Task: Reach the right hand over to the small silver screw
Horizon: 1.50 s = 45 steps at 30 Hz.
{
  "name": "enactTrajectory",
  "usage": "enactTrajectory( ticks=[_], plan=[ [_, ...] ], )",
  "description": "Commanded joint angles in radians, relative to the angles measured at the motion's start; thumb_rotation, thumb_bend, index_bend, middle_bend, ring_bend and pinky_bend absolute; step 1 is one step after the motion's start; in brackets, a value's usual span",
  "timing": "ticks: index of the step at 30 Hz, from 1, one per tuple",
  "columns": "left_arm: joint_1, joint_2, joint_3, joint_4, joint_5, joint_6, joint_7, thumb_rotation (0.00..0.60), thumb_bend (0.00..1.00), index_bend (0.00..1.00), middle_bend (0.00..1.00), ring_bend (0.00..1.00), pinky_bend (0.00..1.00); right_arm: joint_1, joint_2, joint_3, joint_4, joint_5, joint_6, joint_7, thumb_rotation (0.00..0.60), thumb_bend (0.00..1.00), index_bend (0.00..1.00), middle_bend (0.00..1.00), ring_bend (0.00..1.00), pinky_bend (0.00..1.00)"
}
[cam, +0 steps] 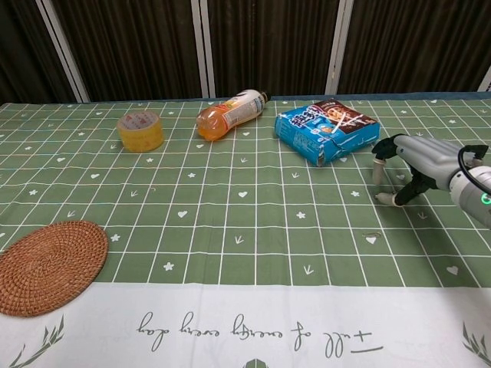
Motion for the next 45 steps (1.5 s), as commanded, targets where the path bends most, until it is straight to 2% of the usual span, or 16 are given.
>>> enactTrajectory(
  ticks=[1, 20, 31, 34, 38, 41, 45],
  plan=[
    [0.0, 0.0, 0.0, 0.0, 0.0, 0.001, 0.0, 0.6, 0.01, 0.0, 0.0, 0.0, 0.0, 0.003, -0.006, -0.002, 0.017, 0.003, -0.007, 0.006, 0.6, 0.25, 0.5, 0.14, 0.0, 0.0],
    [-0.003, -0.001, -0.003, 0.001, -0.008, -0.006, 0.002, 0.6, 0.01, 0.0, 0.0, 0.0, 0.0, 0.013, -0.037, -0.011, 0.078, 0.007, -0.027, 0.035, 0.6, 0.28, 0.5, 0.14, 0.0, 0.0],
    [-0.003, 0.0, -0.004, 0.0, -0.006, -0.004, -0.003, 0.6, 0.01, 0.0, 0.0, 0.0, 0.0, 0.002, -0.029, -0.012, 0.06, 0.004, -0.01, 0.042, 0.6, 0.39, 0.58, 0.16, 0.0, 0.0],
    [-0.001, 0.002, -0.004, -0.003, -0.003, 0.003, -0.005, 0.6, 0.01, 0.0, 0.0, 0.0, 0.0, -0.008, -0.013, -0.011, 0.016, -0.004, 0.01, 0.058, 0.6, 0.39, 0.58, 0.16, 0.0, 0.0],
    [0.0, 0.003, -0.003, -0.004, 0.0, 0.006, -0.006, 0.6, 0.01, 0.0, 0.0, 0.0, 0.0, -0.028, 0.022, 0.017, -0.086, 0.015, 0.026, 0.109, 0.6, 0.4, 0.58, 0.16, 0.0, 0.0],
    [0.0, 0.003, -0.002, -0.005, 0.002, 0.007, -0.007, 0.6, 0.01, 0.0, 0.0, 0.0, 0.0, -0.047, 0.061, 0.057, -0.194, 0.067, 0.015, 0.16, 0.6, 0.4, 0.59, 0.16, 0.0, 0.0],
    [0.001, 0.003, -0.001, -0.006, 0.009, 0.012, -0.005, 0.6, 0.01, 0.0, 0.0, 0.0, 0.0, -0.077, 0.138, 0.126, -0.375, 0.196, -0.03, 0.227, 0.6, 0.4, 0.59, 0.16, 0.0, 0.0]
  ],
)
